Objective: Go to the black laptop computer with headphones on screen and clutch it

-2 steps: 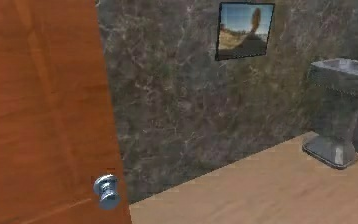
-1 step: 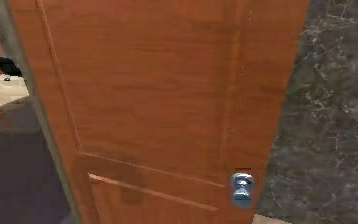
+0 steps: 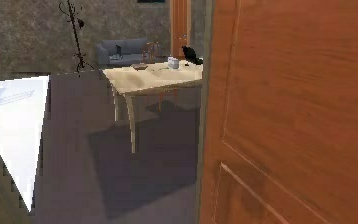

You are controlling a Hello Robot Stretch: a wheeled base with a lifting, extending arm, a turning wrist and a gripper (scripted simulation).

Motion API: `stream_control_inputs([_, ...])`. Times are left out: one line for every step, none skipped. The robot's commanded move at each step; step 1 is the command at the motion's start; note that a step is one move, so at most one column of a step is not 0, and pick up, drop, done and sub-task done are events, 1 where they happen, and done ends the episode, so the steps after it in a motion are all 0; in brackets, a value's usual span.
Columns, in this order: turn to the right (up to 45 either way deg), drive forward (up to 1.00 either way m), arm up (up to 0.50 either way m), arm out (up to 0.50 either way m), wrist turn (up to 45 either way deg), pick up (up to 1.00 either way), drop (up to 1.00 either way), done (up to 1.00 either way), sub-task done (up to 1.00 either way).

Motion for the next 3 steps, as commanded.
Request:
stream_control_inputs([-18.0, 0.00, 0.00, 0.00, 0.0, 0.00, 0.00, 0.00, 0.00])
stream_control_inputs([0.0, 0.90, 0.00, 0.00, 0.0, 0.00, 0.00, 0.00, 0.00])
stream_control_inputs([21.0, 0.00, 0.00, 0.00, 0.0, 0.00, 0.00, 0.00, 0.00])
